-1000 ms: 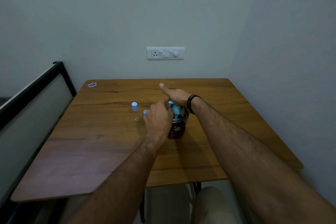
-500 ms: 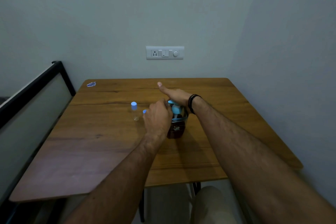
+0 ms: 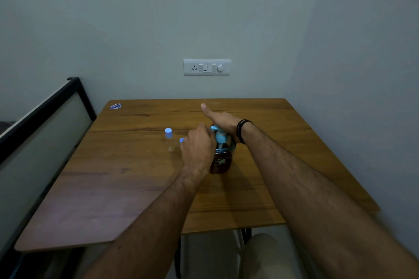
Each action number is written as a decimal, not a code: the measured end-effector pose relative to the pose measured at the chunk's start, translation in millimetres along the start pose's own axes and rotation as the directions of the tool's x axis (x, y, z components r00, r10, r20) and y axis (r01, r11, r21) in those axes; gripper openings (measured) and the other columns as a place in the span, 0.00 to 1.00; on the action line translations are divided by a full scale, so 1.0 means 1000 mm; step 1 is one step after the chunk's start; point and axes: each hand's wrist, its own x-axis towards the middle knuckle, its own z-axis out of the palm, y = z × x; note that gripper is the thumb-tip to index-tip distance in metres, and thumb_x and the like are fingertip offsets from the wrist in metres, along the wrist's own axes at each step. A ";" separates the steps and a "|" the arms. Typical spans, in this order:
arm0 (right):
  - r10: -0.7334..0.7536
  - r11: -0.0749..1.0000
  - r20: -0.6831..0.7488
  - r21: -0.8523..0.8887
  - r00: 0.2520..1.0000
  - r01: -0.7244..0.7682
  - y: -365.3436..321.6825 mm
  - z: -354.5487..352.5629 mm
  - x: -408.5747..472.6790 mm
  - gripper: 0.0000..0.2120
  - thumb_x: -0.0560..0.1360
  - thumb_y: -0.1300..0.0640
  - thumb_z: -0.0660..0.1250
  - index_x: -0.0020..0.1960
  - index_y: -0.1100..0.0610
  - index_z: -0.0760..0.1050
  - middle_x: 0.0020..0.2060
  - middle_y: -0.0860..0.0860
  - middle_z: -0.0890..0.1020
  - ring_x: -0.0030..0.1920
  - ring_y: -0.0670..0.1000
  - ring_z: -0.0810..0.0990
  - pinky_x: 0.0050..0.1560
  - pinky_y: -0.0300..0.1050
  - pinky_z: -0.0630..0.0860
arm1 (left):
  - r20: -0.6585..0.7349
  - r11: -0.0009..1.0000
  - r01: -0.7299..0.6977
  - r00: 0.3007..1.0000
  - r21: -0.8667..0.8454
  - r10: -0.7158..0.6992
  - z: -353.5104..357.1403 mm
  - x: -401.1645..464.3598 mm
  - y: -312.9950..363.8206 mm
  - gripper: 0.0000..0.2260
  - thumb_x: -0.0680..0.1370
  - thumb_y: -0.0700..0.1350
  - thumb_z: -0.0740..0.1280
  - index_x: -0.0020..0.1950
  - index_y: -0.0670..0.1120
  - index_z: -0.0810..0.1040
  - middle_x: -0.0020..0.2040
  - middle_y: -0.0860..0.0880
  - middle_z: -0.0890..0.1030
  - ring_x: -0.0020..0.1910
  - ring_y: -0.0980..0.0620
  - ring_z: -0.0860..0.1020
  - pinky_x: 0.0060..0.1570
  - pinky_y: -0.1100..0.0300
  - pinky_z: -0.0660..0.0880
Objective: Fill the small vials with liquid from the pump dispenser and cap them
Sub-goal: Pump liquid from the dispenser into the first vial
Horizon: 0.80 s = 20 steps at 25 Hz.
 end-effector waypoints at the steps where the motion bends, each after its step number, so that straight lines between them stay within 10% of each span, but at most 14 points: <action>1: 0.011 0.999 0.026 0.040 1.000 -0.012 0.000 -0.001 -0.002 0.46 0.73 0.22 0.53 0.78 0.55 0.65 0.73 0.57 0.72 0.68 0.60 0.74 0.59 0.58 0.70 | -0.006 1.000 -0.004 1.000 0.004 0.004 0.001 0.000 0.000 0.08 0.85 0.50 0.61 0.53 0.46 0.75 0.44 0.50 0.80 0.41 0.52 0.78 0.43 0.55 0.79; 7: -0.043 0.991 -0.081 -0.131 0.996 0.032 0.005 0.003 0.012 0.26 0.83 0.40 0.61 0.66 0.62 0.76 0.64 0.59 0.79 0.54 0.56 0.78 0.60 0.54 0.76 | -0.016 1.000 -0.006 1.000 0.023 0.007 0.002 0.002 -0.001 0.06 0.84 0.48 0.61 0.54 0.46 0.74 0.42 0.51 0.79 0.41 0.50 0.79 0.41 0.53 0.78; 13: -0.010 0.999 0.026 0.052 1.000 0.008 0.002 0.000 -0.011 0.44 0.74 0.23 0.54 0.79 0.52 0.64 0.74 0.57 0.71 0.68 0.60 0.74 0.65 0.59 0.69 | -0.032 1.000 -0.014 0.999 -0.002 0.014 0.005 0.004 -0.001 0.06 0.85 0.47 0.61 0.53 0.46 0.73 0.42 0.51 0.78 0.40 0.52 0.77 0.41 0.54 0.78; 20: -0.059 0.984 -0.099 -0.171 0.993 0.041 0.005 0.004 0.008 0.26 0.84 0.40 0.58 0.66 0.61 0.76 0.64 0.58 0.79 0.57 0.57 0.78 0.63 0.54 0.75 | -0.033 1.000 0.025 0.999 -0.009 -0.025 0.005 0.004 -0.001 0.05 0.84 0.47 0.61 0.52 0.46 0.73 0.41 0.50 0.79 0.40 0.49 0.79 0.42 0.49 0.80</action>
